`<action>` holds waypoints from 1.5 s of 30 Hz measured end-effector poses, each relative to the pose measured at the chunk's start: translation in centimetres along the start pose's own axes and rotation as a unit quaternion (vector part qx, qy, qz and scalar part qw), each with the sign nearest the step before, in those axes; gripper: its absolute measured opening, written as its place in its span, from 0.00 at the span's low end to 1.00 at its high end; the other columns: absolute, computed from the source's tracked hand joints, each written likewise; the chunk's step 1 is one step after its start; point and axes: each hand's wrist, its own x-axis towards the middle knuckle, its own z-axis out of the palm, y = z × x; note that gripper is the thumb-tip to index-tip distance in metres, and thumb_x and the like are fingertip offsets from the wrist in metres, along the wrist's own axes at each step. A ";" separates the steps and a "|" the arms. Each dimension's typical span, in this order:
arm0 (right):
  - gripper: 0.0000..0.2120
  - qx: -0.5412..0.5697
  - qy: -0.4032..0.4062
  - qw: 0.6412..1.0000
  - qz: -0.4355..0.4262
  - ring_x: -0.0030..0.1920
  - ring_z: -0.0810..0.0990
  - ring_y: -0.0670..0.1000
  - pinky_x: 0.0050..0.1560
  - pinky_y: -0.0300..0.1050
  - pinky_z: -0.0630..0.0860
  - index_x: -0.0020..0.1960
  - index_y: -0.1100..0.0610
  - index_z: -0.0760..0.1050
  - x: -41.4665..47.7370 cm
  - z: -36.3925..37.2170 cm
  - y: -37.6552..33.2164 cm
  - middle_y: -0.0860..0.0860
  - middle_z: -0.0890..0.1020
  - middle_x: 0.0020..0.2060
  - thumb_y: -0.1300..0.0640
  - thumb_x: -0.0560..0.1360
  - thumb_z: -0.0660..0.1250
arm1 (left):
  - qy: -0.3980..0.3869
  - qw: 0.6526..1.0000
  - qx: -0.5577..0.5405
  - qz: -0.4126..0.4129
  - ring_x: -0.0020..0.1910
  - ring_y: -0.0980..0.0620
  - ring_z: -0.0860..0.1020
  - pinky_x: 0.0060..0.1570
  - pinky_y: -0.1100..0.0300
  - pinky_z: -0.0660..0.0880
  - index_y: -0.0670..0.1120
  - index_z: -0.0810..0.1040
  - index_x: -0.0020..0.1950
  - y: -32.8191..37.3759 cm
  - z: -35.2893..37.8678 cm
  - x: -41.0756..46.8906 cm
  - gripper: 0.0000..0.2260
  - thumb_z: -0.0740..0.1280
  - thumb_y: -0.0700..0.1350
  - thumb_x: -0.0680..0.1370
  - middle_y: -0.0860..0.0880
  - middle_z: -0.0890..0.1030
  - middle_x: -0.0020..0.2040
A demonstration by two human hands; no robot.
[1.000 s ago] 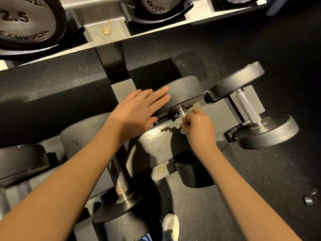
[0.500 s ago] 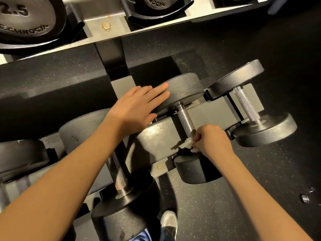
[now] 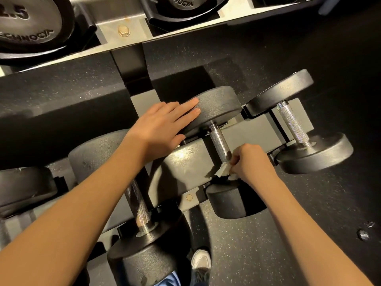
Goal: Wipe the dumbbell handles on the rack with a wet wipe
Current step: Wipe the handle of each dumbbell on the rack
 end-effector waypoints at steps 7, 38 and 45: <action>0.02 0.207 0.165 0.960 -0.088 0.40 0.75 0.50 0.39 0.38 0.73 0.40 0.60 0.81 2.1 1.3 -0.9 0.52 0.79 0.39 0.62 0.72 0.72 | -0.005 1.000 -0.002 -0.005 0.77 0.50 0.52 0.74 0.54 0.49 0.55 0.41 0.78 0.0 -0.1 0.1 0.31 0.57 0.53 0.81 0.57 0.41 0.78; 0.06 0.018 0.050 0.997 -0.060 0.41 0.76 0.52 0.34 0.41 0.70 0.38 0.54 0.76 0.6 1.2 1.3 0.51 0.77 0.43 0.64 0.68 0.71 | -0.009 1.000 0.000 -0.018 0.77 0.50 0.50 0.73 0.55 0.43 0.51 0.46 0.78 0.7 -0.1 0.0 0.32 0.61 0.51 0.80 0.53 0.45 0.79; 0.06 0.182 0.218 0.953 -0.106 0.38 0.73 0.49 0.34 0.32 0.63 0.43 0.61 0.81 -0.5 0.9 3.8 0.51 0.77 0.39 0.68 0.69 0.69 | 0.132 0.986 -0.075 -0.075 0.64 0.40 0.74 0.64 0.48 0.69 0.38 0.73 0.67 7.0 1.2 0.0 0.24 0.70 0.37 0.71 0.40 0.75 0.66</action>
